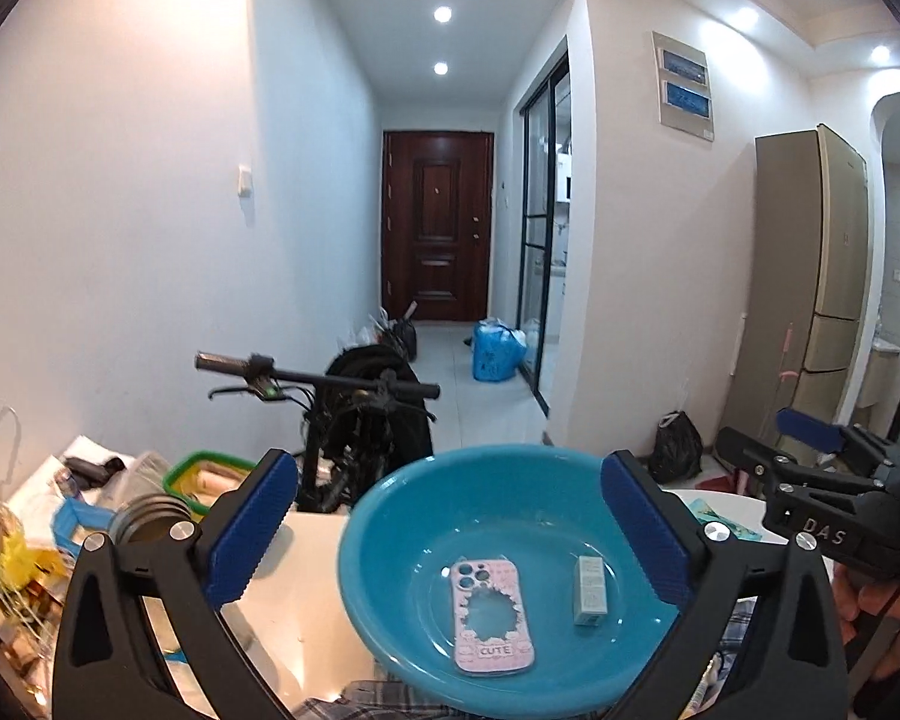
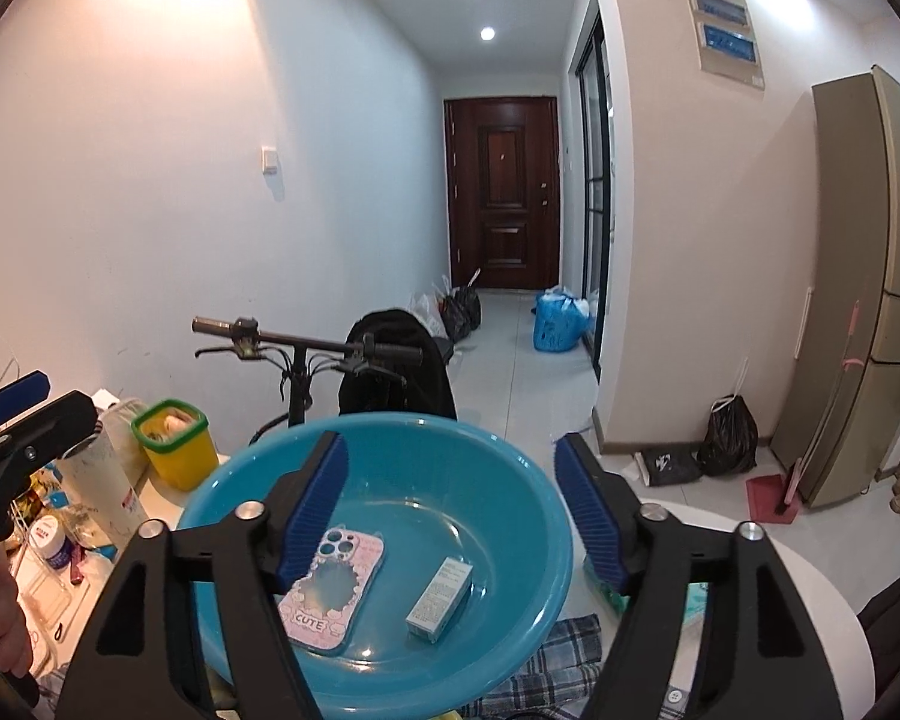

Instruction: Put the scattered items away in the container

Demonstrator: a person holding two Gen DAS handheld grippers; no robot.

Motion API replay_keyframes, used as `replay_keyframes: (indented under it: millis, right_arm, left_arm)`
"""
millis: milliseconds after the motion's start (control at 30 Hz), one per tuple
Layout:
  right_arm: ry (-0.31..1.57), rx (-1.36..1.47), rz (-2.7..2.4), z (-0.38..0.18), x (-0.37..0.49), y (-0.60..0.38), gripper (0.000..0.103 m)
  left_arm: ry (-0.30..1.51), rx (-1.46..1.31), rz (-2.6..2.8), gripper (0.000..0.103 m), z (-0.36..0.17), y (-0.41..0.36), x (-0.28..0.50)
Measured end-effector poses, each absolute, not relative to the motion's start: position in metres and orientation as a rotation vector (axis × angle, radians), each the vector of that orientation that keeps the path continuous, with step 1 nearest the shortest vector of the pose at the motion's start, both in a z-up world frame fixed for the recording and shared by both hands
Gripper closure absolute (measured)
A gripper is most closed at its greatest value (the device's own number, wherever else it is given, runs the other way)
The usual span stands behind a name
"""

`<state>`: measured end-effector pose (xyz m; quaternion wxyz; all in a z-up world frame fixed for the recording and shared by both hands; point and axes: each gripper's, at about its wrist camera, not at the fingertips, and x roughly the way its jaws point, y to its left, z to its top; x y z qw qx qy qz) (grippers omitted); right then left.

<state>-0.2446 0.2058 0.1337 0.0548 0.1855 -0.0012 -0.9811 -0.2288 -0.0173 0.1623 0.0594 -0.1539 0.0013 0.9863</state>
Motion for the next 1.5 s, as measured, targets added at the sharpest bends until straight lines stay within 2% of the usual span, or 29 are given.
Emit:
replay_keyframes:
  millis: [100,333,767,1500]
  right_arm:
    - [0.011,0.534,-2.992,0.14,-0.236,0.204,0.023]
    - [0.047,0.405,-3.056,0.157,-0.216,0.202,0.001]
    - [0.05,0.295,-3.119,0.171,-0.201,0.205,0.001]
    - [-0.009,0.116,-3.122,0.195,-0.154,0.212,0.001]
  left_arm:
    - [0.024,-0.424,3.013,0.0,0.168,-0.016,-0.222]
    - [-0.015,-0.356,3.063,0.0,0.173,-0.021,-0.215]
    - [0.04,-0.282,3.057,0.0,0.188,-0.023,-0.185]
    - [-0.011,-0.151,3.181,0.0,0.21,-0.034,-0.141]
